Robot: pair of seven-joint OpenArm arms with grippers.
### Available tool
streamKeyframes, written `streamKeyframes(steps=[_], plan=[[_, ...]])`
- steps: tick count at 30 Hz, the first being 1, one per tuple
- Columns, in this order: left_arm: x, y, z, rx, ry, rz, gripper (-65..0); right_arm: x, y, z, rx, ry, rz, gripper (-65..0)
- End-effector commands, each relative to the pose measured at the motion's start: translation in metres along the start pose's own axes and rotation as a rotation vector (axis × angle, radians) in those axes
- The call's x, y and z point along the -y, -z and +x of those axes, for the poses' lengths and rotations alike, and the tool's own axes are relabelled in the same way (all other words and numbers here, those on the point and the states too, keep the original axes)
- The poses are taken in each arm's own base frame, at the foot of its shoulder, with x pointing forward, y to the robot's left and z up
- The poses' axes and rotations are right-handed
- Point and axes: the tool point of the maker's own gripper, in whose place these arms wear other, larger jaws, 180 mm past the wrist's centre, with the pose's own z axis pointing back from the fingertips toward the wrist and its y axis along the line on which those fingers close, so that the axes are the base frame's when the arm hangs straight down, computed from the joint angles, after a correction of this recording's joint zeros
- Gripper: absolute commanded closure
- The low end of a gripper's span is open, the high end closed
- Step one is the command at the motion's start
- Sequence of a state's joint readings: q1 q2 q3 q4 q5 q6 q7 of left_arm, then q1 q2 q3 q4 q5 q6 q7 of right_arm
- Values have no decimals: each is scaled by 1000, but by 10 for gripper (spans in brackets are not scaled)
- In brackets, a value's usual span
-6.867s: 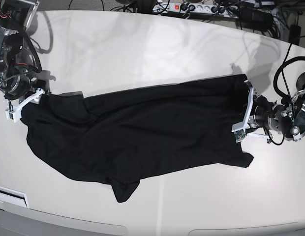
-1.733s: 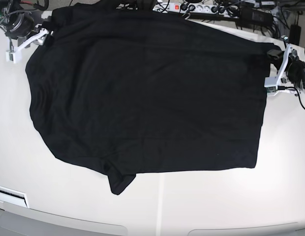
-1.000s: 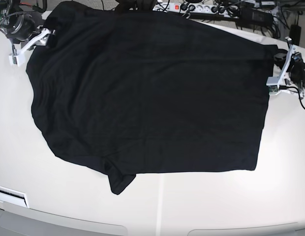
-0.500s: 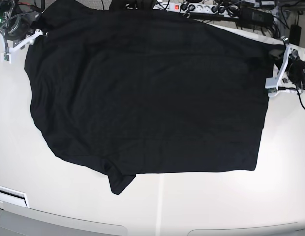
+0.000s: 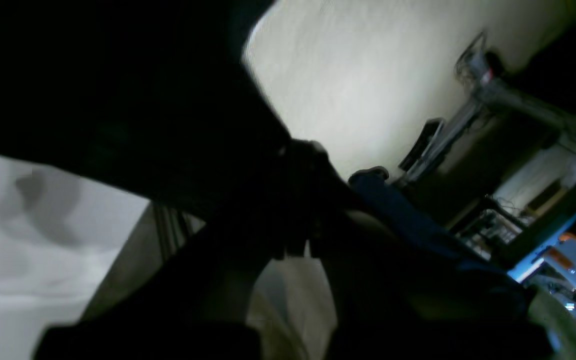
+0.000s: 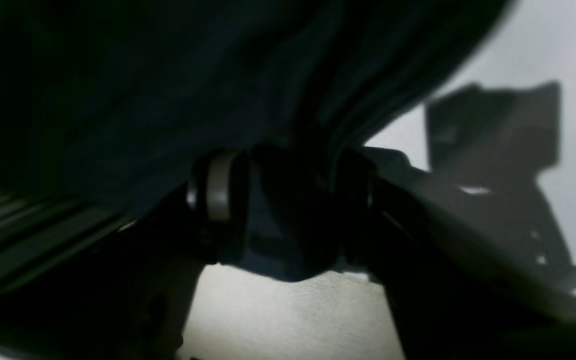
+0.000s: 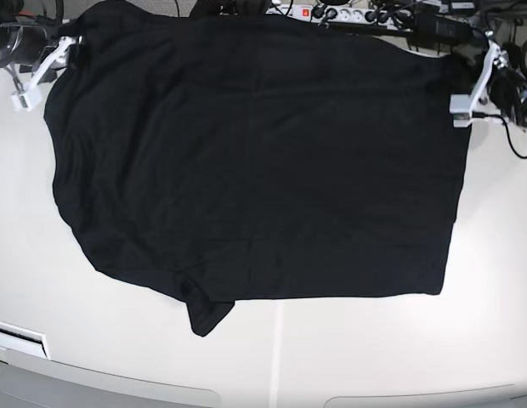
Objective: Layout the t-shirt on the table in an organized manner, then fold the t-shirt properly
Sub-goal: 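Hold the shirt's collar-side corners with both grippers and pull them apart, then release and move both grippers inward to grasp the shirt's sides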
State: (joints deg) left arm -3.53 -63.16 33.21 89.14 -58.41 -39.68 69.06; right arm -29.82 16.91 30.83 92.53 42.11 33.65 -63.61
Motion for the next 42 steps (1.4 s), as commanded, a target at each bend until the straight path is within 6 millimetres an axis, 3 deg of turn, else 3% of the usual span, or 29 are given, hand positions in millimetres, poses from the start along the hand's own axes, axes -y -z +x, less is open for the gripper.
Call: streamKeyframes(steps=[1, 5, 14, 21, 26, 30, 37, 42], plan=[[-9, -10, -10, -32, 4, 41, 0, 1, -5, 5, 12, -15, 5, -317], [-24, -10, -20, -86, 42, 126, 0, -4, -8, 2, 14, -34, 43, -317], [-52, -7, 10, 17, 26, 297, 0, -42, -16, -14, -26, -27, 263, -317], [-81, -5, 40, 74, 20, 497, 0, -42, -17, -20, -26, -13, 267, -317], [-81, 2, 56, 101, 13, 518, 0, -43, -17, -16, -7, -11, 271, -316], [-82, 0, 41, 13, 10, 516, 0, -57, -22, -4, 50, 7, 344, -312], [-78, -18, -3, -171, 26, 436, 0, -57, -29, 8, 68, -60, 313, -312], [-56, -30, -2, -111, 22, 270, 0, -56, -28, 13, 74, -69, 303, -312]])
